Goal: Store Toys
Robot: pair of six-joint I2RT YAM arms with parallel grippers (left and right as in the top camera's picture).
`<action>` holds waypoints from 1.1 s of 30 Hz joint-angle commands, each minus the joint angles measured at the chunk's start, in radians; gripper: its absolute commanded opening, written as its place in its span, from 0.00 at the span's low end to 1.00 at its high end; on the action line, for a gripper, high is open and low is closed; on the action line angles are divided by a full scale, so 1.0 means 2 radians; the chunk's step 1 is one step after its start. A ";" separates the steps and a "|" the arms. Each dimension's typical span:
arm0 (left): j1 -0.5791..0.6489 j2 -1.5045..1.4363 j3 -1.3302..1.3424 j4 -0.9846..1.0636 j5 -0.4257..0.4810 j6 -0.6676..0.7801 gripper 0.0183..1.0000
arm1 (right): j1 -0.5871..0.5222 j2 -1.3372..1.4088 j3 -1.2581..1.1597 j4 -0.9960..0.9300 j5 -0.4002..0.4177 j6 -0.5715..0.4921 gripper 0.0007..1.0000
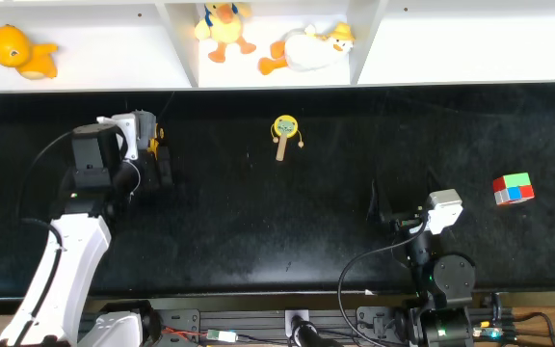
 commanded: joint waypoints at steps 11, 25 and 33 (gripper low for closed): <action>-0.003 0.043 0.007 0.031 -0.037 0.076 0.94 | 0.003 -0.005 -0.007 0.003 -0.003 0.002 1.00; -0.003 0.082 0.012 0.078 -0.051 0.088 0.71 | 0.003 -0.005 -0.007 0.003 -0.003 0.002 1.00; -0.003 0.082 0.012 0.081 -0.051 0.086 0.39 | 0.003 -0.005 -0.007 0.003 -0.003 0.002 0.99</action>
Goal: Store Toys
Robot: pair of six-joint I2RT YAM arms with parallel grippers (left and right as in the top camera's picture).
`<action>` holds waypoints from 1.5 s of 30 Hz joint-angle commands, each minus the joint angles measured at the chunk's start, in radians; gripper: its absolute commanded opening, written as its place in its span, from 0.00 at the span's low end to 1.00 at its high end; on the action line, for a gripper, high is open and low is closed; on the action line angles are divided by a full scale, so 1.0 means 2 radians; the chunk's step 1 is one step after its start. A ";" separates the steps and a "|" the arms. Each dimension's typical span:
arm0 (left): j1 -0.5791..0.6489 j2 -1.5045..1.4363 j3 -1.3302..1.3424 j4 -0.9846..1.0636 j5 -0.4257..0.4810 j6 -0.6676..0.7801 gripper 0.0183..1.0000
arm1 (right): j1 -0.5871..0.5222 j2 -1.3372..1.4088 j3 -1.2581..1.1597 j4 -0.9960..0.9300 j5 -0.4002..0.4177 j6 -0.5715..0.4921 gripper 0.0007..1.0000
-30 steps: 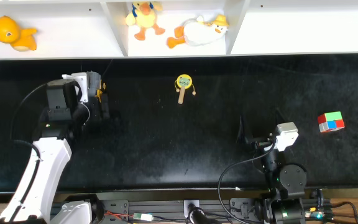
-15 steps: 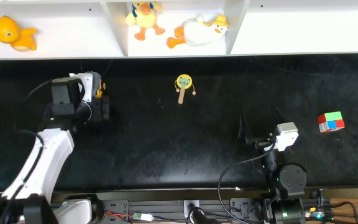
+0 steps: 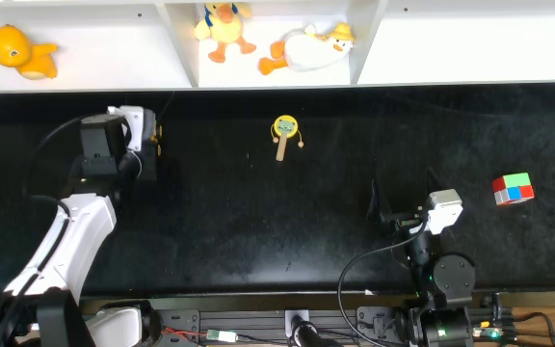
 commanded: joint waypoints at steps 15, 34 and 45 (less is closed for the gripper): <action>-0.003 -0.099 -0.001 -0.078 -0.004 -0.013 0.35 | 0.003 -0.005 -0.007 0.002 -0.003 0.002 1.00; 0.016 -0.059 0.127 -0.072 0.041 -0.043 0.35 | 0.003 -0.005 -0.007 0.002 -0.003 0.002 1.00; 0.006 0.090 0.276 -0.106 0.041 -0.041 0.34 | 0.003 -0.005 -0.007 0.002 -0.003 0.002 1.00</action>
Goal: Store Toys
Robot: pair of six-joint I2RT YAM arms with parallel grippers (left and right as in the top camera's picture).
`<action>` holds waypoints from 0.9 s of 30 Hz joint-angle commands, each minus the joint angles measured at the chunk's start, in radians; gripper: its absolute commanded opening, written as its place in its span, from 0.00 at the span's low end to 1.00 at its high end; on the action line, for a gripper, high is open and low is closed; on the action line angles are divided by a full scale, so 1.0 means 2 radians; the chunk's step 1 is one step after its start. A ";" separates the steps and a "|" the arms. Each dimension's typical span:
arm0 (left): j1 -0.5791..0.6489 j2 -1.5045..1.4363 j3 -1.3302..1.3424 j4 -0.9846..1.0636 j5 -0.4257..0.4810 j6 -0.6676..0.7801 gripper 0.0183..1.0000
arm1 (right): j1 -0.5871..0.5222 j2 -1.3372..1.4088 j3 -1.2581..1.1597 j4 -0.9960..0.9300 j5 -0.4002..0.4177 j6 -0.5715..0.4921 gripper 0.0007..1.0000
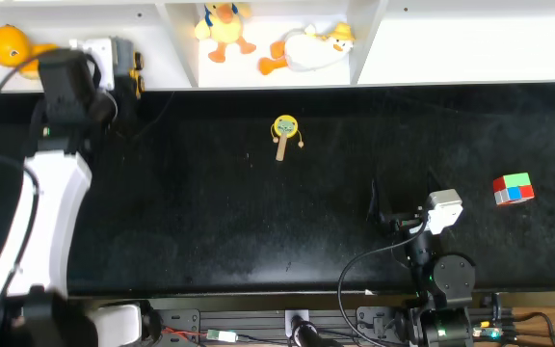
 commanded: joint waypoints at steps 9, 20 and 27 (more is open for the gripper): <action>-0.006 0.093 0.079 0.005 0.011 -0.005 0.34 | 0.003 -0.005 -0.007 0.002 -0.003 0.002 1.00; -0.006 0.093 0.077 -0.003 0.010 -0.005 1.00 | 0.003 -0.005 -0.007 0.002 -0.003 0.002 1.00; -0.005 0.003 -0.034 0.029 0.010 -0.001 1.00 | 0.003 -0.005 -0.007 0.002 -0.003 0.002 1.00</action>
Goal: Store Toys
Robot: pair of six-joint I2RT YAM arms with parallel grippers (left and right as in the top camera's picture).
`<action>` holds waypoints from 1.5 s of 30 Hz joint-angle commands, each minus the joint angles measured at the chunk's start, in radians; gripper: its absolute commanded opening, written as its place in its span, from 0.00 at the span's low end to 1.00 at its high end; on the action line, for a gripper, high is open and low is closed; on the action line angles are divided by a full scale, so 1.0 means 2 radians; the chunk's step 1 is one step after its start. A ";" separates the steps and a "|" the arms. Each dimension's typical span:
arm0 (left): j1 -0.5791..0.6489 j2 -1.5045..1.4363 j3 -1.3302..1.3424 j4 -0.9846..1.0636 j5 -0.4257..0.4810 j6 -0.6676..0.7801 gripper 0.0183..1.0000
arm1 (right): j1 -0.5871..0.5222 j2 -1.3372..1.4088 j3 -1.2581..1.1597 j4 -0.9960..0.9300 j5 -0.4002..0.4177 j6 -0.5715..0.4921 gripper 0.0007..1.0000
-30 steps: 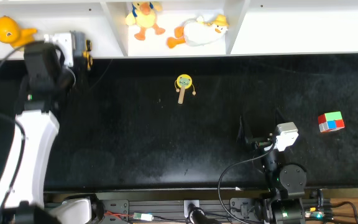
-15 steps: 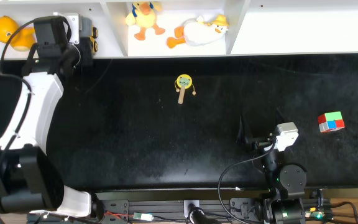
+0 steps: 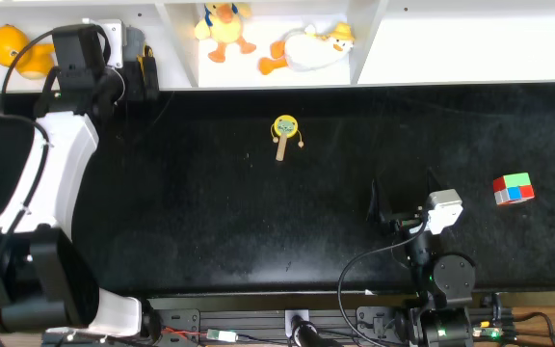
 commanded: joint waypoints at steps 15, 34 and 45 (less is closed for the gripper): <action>0.002 -0.445 -0.377 0.130 -0.058 -0.201 1.00 | 0.003 -0.005 -0.007 0.002 -0.003 0.002 0.99; -0.031 -0.825 -0.611 0.149 -0.066 -0.055 1.00 | 0.003 -0.005 -0.007 0.002 -0.003 0.002 1.00; -0.031 -0.824 -0.611 0.143 -0.039 0.025 1.00 | 0.003 -0.005 -0.007 0.002 -0.003 0.002 1.00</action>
